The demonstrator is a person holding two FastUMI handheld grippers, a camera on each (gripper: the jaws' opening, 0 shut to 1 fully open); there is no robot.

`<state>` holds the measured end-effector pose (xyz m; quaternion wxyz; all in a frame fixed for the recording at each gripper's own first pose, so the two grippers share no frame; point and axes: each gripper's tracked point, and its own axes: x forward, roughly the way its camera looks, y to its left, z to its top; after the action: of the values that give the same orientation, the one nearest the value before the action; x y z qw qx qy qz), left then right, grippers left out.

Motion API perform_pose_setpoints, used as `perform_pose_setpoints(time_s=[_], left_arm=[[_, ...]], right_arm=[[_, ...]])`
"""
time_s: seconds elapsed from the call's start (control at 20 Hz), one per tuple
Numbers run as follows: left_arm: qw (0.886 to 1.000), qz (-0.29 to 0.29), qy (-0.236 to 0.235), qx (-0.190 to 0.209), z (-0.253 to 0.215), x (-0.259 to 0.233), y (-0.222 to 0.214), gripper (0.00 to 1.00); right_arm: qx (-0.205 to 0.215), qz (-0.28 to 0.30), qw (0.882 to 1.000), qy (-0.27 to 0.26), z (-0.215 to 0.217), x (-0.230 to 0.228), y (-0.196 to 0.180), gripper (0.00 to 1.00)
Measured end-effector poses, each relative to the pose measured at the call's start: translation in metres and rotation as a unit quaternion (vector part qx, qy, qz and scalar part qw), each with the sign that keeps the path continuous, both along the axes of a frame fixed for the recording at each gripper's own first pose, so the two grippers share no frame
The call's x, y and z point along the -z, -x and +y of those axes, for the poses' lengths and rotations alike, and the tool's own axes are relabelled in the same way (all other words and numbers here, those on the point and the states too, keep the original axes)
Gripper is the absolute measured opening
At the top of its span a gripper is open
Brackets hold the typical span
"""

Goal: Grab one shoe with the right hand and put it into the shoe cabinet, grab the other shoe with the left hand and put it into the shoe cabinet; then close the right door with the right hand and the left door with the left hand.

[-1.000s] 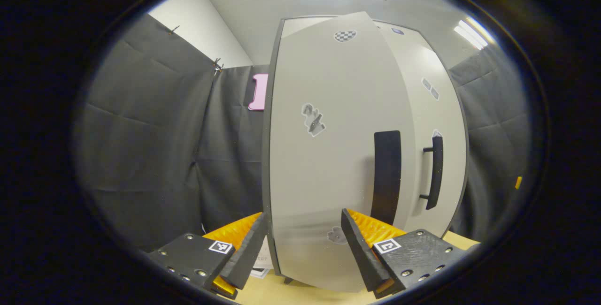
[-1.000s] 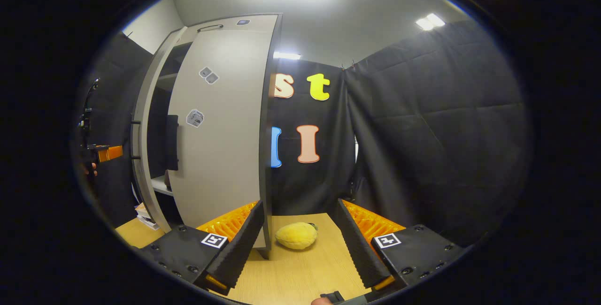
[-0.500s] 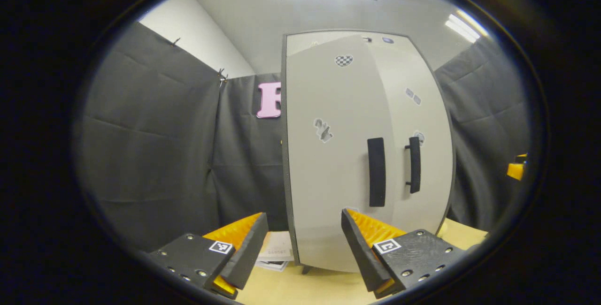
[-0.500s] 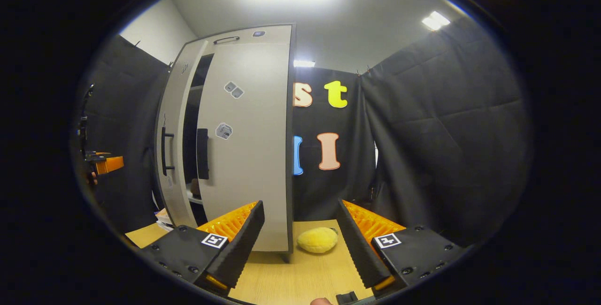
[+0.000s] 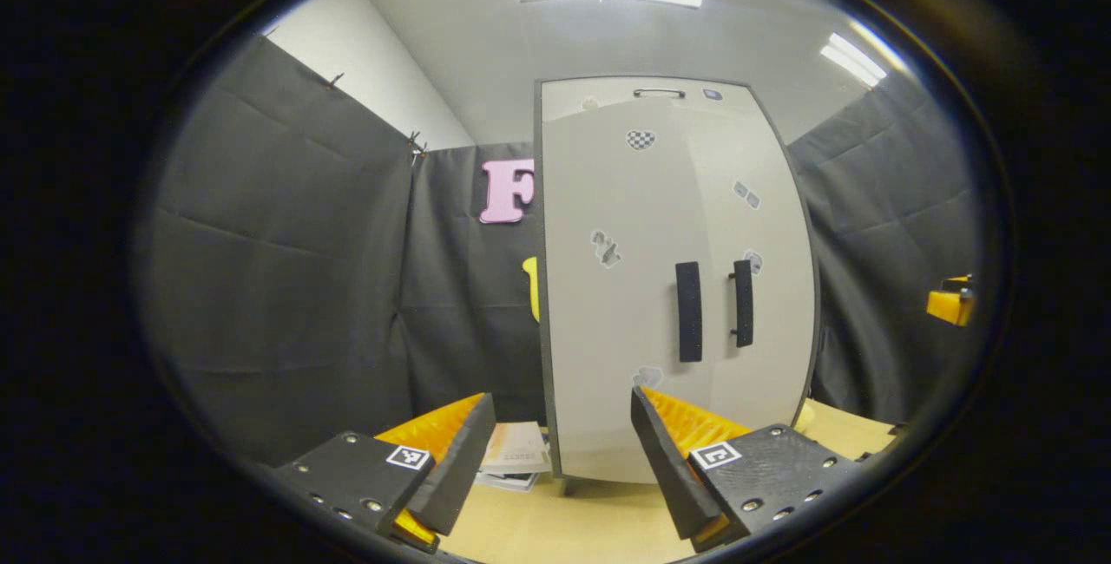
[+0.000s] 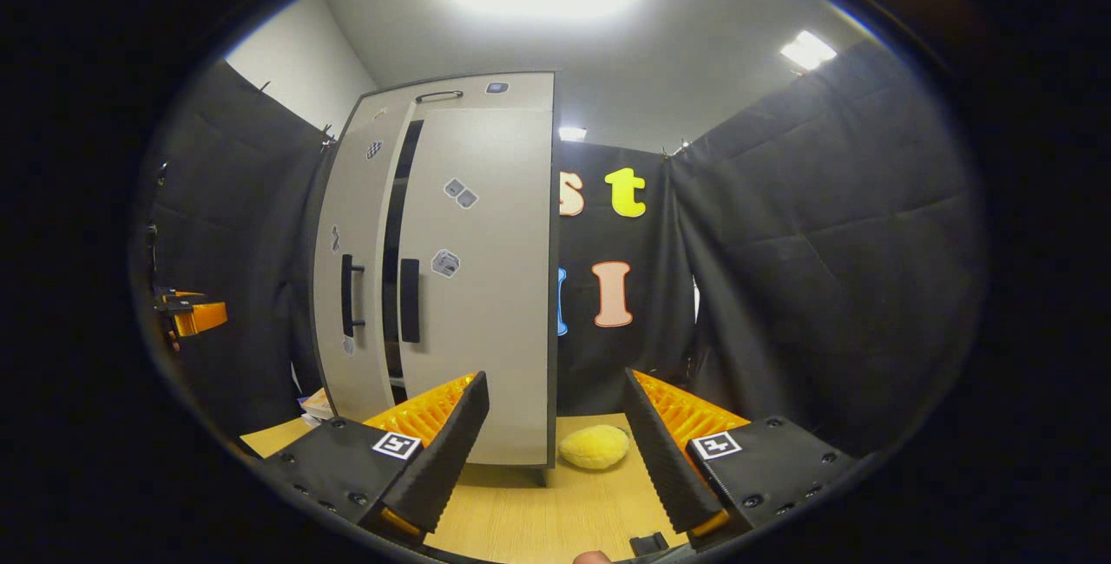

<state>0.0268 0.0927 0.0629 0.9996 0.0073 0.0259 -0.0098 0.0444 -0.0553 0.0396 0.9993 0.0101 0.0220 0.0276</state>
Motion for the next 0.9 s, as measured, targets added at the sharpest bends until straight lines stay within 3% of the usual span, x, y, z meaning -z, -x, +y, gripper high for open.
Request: perform_pose_setpoints(time_s=[0.05,0.25,0.3,0.4,0.55,0.6,0.8,0.9], left_arm=[[1.000,-0.001,-0.001,-0.002,0.003,-0.001,0.005,0.97],[1.000,-0.003,-0.004,-0.013,0.017,-0.002,0.022,0.97],[1.000,-0.003,-0.006,-0.016,0.019,-0.002,0.024,0.92],[1.000,-0.004,-0.009,-0.022,0.024,-0.004,0.028,0.97],[1.000,-0.005,-0.008,-0.029,0.028,-0.005,0.034,0.97],[0.999,-0.005,-0.008,-0.032,0.031,-0.006,0.037,0.92],[0.999,-0.002,-0.011,-0.035,0.035,-0.006,0.040,0.92],[0.999,-0.001,-0.010,-0.034,0.034,-0.005,0.041,0.97]], right_arm=[[-0.002,0.000,1.000,0.000,0.003,0.000,0.003,0.97],[-0.008,0.000,1.000,-0.002,0.010,0.002,0.008,0.97],[-0.011,0.000,1.000,-0.005,0.012,0.002,0.009,0.96],[-0.013,-0.001,1.000,-0.010,0.014,0.001,0.009,0.96],[-0.015,-0.004,1.000,-0.016,0.015,-0.002,0.008,0.97],[-0.015,-0.006,1.000,-0.017,0.016,-0.002,0.008,0.97],[-0.015,-0.004,1.000,-0.016,0.016,-0.001,0.009,0.97],[-0.016,-0.004,1.000,-0.018,0.016,-0.001,0.009,0.97]])
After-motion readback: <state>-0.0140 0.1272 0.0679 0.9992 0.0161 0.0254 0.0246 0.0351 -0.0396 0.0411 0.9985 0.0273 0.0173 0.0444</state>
